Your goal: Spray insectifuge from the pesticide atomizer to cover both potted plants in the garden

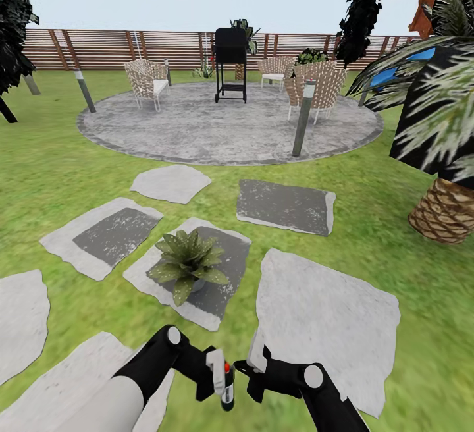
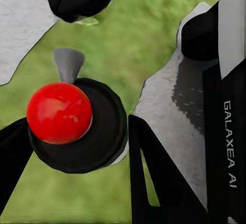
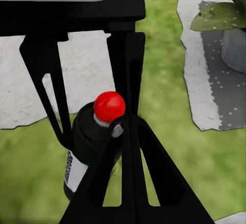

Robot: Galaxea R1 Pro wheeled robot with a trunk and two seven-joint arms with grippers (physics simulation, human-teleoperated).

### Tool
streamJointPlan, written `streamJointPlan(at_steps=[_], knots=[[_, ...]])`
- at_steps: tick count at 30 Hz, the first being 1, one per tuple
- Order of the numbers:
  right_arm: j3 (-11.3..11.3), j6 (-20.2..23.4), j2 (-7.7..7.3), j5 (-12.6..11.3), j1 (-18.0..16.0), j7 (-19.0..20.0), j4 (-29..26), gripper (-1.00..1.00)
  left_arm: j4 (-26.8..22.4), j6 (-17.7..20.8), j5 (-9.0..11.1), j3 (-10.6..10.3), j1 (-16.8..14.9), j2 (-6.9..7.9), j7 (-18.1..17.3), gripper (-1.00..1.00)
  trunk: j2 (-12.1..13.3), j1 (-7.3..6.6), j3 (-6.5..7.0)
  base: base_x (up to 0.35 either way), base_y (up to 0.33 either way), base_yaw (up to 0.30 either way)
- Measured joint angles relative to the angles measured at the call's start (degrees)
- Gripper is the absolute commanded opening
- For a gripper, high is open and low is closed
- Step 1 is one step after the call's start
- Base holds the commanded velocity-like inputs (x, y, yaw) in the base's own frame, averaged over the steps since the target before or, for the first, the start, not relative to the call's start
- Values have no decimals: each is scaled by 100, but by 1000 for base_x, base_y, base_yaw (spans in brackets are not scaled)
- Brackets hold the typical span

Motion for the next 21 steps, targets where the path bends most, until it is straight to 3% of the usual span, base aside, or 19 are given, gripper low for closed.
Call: streamJointPlan(at_steps=[3,9,10,17,20,21], knots=[[0,0,0,2,0,0,4,-100,22,0,-55,-13,17,84,0,-100,0,0,0,0,0,0],[-4,-4,-3,15,0,0,5,-100,29,1,-98,-16,51,764,-14,-100,0,0,0,0,0,0],[-5,-6,-5,16,0,0,7,100,28,1,-94,-15,52,838,-15,-100,0,0,0,0,0,0],[-52,-4,-34,35,0,-53,-2,100,36,14,-81,35,54,1279,27,-100,0,0,0,0,0,0],[-81,-11,-89,55,-1,-406,24,100,59,46,11,252,56,1505,480,-100,0,0,0,0,0,0],[-78,-16,-187,66,0,-772,62,100,147,53,86,492,65,1552,863,-100,0,0,0,0,0,0]])
